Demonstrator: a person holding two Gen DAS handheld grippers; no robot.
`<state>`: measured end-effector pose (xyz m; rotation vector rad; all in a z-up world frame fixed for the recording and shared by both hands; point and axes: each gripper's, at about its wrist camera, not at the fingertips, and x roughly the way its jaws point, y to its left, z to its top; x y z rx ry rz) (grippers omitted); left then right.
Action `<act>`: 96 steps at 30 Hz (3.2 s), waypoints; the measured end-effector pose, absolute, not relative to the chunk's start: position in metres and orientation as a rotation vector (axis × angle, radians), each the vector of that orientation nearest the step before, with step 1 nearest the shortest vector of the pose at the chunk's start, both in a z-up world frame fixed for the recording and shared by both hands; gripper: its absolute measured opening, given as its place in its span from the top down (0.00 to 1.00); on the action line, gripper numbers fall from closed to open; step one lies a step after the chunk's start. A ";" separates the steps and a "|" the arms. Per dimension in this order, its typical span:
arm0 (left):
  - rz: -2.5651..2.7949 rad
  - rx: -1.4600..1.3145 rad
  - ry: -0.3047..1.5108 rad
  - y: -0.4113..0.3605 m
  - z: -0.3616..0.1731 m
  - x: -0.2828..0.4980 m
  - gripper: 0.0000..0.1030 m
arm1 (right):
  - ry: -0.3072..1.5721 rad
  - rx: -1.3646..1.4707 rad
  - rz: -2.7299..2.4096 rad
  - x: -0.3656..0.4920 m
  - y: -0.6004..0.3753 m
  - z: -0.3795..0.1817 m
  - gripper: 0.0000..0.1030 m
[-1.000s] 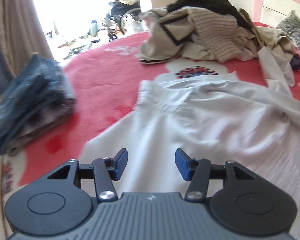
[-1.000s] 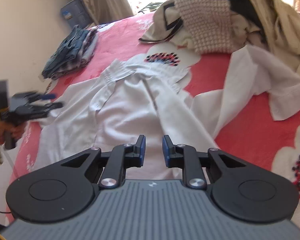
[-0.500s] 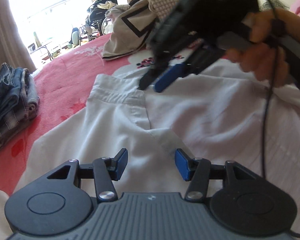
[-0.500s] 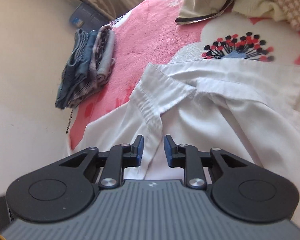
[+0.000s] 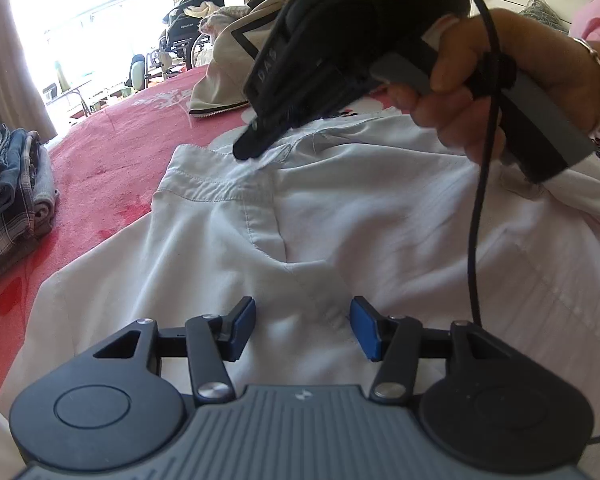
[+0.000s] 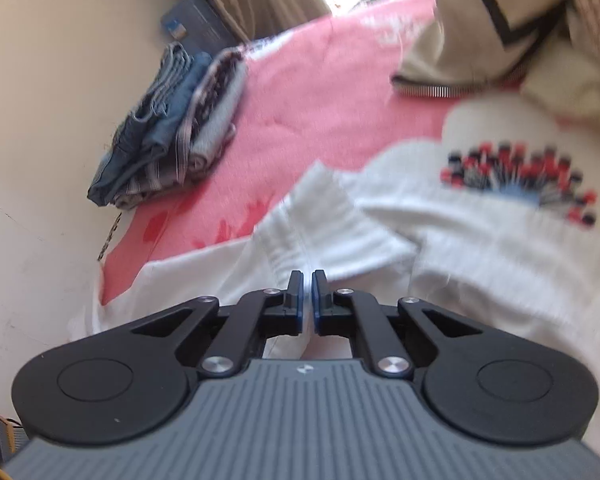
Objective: Fold clothes
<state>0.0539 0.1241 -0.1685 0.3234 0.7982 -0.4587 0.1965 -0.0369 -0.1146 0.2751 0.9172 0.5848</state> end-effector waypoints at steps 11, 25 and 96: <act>-0.459 0.333 0.786 0.124 -0.172 0.050 0.44 | 0.943 0.371 0.564 0.201 -0.050 -0.118 0.92; -0.465 0.311 0.788 0.128 -0.175 0.058 0.43 | 0.883 0.178 0.633 0.190 -0.025 -0.117 1.00; -0.802 0.292 0.865 -0.003 -0.135 -0.091 0.40 | 0.670 0.977 -0.286 -0.274 -0.427 -0.116 0.96</act>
